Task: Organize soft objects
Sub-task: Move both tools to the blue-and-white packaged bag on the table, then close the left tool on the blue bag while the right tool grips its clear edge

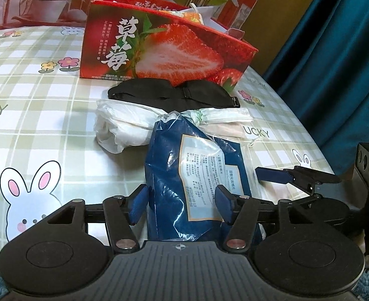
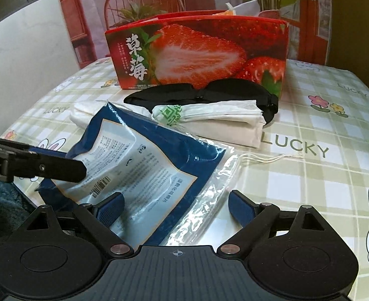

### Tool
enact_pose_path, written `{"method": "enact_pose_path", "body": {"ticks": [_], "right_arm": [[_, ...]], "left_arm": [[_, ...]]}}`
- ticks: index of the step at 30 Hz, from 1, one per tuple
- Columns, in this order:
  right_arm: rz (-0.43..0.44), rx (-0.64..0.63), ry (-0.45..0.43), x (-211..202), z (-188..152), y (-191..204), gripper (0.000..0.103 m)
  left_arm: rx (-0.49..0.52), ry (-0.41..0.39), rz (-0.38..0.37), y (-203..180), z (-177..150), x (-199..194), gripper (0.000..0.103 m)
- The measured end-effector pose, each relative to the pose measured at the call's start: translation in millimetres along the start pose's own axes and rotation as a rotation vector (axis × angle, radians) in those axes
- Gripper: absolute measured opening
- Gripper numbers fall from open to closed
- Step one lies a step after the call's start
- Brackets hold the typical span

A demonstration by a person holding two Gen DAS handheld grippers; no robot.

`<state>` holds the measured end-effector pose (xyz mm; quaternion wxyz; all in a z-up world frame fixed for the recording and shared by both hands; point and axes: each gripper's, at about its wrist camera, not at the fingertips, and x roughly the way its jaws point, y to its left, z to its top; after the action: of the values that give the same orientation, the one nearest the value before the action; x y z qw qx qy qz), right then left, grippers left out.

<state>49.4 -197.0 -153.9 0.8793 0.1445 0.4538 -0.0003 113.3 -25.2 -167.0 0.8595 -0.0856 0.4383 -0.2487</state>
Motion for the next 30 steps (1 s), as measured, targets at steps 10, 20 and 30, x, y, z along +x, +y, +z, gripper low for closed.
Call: {"method": "enact_pose_path", "body": {"ticks": [10, 20, 30], "right_arm": [[0.051, 0.038, -0.032, -2.8, 1.8, -4.5, 0.077], [0.082, 0.015, -0.058, -5.4, 4.4, -1.1, 0.038], [0.067, 0.021, -0.074, -6.6, 2.7, -4.7, 0.03]], "left_arm": [[-0.027, 0.012, -0.003, 4.0, 0.8, 3.1, 0.062], [-0.04, 0.024, -0.008, 7.1, 1.2, 7.0, 0.063], [-0.046, 0.03, -0.03, 8.5, -0.7, 8.9, 0.052]]}}
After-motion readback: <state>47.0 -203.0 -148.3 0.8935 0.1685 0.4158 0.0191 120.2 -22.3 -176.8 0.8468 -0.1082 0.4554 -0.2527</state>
